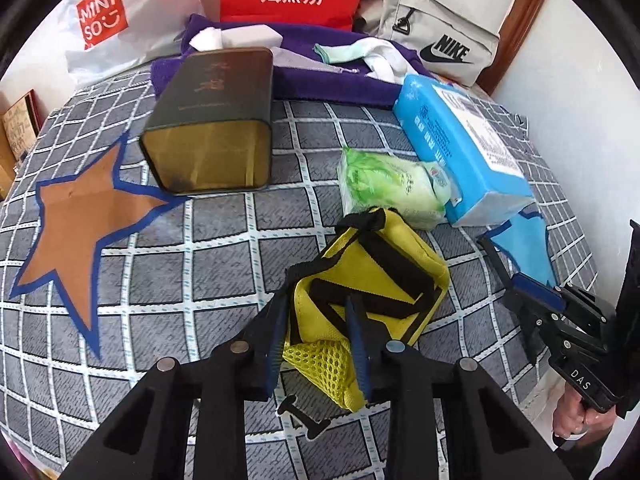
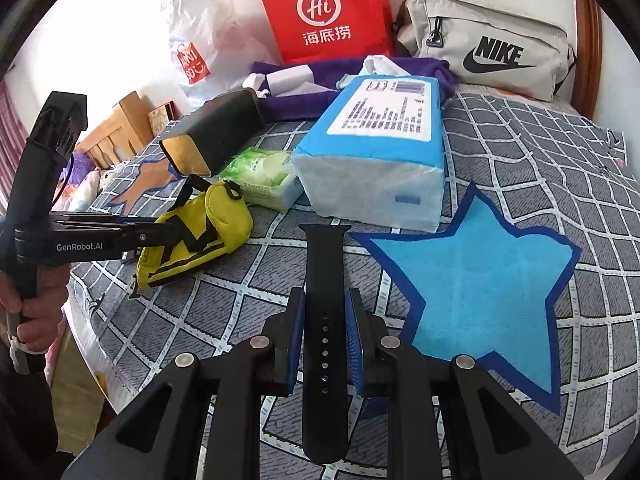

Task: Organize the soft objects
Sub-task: 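Grasp the yellow mesh pouch with the left gripper while the right gripper holds the strap, then carry the yellow pouch and black watch strap with both grippers over the purple towel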

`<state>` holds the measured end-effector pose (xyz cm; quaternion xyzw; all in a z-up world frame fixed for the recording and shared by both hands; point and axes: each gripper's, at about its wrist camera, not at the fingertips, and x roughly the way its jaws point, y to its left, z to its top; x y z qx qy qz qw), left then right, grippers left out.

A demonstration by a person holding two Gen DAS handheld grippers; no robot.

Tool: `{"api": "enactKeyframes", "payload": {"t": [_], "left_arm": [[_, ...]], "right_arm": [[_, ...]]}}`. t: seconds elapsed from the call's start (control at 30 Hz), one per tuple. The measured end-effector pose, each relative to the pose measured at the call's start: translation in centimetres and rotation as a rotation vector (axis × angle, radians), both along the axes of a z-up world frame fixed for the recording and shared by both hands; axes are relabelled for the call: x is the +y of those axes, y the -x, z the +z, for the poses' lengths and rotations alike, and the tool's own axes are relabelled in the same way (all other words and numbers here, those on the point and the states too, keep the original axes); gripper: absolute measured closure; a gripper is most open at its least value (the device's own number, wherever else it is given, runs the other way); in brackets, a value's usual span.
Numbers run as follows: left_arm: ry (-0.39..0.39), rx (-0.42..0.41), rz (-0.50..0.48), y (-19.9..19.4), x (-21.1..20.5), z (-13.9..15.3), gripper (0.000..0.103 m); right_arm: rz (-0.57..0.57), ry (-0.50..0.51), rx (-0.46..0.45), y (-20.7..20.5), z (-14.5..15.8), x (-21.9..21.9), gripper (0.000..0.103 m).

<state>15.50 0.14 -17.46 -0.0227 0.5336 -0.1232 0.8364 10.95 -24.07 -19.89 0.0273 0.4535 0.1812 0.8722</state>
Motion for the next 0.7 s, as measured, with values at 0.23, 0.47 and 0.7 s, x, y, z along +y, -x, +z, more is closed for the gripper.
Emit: {"api": "enactKeyframes", "payload": {"t": [0.23,0.47,0.7], "left_arm": [[0.022,-0.035,0.031,0.4,1.2,1.9,0.075],[0.027,-0.073,0.041,0.6,1.9,3.8,0.080],[0.015,-0.052,0.049,0.4,2.1,3.3,0.087]], "right_arm": [[-0.002,0.001,-0.033,-0.1,2.2,-0.4,0.083],[0.006,-0.023,-0.063,-0.1,4.2,-0.3,0.083],[0.020,-0.023,-0.067,-0.4,4.7,0.3,0.083]]}}
